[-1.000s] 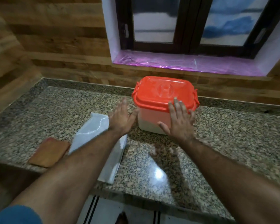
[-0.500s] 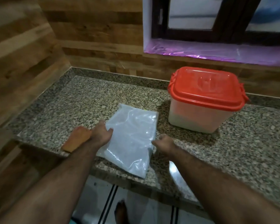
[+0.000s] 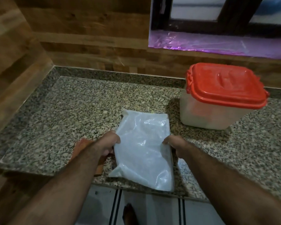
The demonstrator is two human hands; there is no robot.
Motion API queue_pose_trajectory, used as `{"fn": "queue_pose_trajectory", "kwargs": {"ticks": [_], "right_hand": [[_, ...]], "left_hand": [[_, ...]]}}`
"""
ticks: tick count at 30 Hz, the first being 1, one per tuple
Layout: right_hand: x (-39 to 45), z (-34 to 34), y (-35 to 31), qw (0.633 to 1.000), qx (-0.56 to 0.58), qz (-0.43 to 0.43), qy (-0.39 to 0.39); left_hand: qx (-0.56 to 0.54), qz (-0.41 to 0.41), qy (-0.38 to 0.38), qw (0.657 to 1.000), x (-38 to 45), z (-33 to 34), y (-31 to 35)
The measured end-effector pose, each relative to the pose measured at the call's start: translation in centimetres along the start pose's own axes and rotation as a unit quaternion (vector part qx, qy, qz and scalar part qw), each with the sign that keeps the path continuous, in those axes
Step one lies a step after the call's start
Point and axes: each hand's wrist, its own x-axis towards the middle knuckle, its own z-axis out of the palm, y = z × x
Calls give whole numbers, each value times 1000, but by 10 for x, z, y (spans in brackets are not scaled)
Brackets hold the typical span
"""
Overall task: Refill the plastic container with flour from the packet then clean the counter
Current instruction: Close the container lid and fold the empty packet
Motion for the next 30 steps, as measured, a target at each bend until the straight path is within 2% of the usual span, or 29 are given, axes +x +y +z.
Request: {"fn": "queue_pose_trajectory", "kwargs": {"ticks": [5, 7, 12, 16, 19, 22, 25, 27, 30], "right_hand": [[-12, -6, -9, 993, 42, -58, -91], [-12, -13, -12, 992, 34, -67, -105], [-31, -31, -26, 981, 82, -86, -151], [-50, -37, -35, 940, 262, -104, -192], [-50, -42, -28, 901, 386, -106, -168], [-52, -43, -16, 906, 332, -152, -212], [-66, -32, -10, 881, 305, -219, -289], [-69, -23, -9, 875, 316, -225, -288], [-78, -16, -12, 894, 329, -188, -241]], "left_hand": [[-66, 11, -48, 997, -3, -15, 0], [-87, 24, -77, 993, -10, -18, 3], [-157, 34, -78, 984, -31, -19, 11], [-304, 33, -23, 952, -60, -3, 17], [-414, -3, -44, 909, -76, 7, 25], [-465, -39, -9, 884, -75, 21, 20], [-489, -61, -10, 870, -81, 45, 12], [-494, -72, -24, 866, -92, 63, 6], [-454, -69, -43, 887, -107, 85, -3]]}}
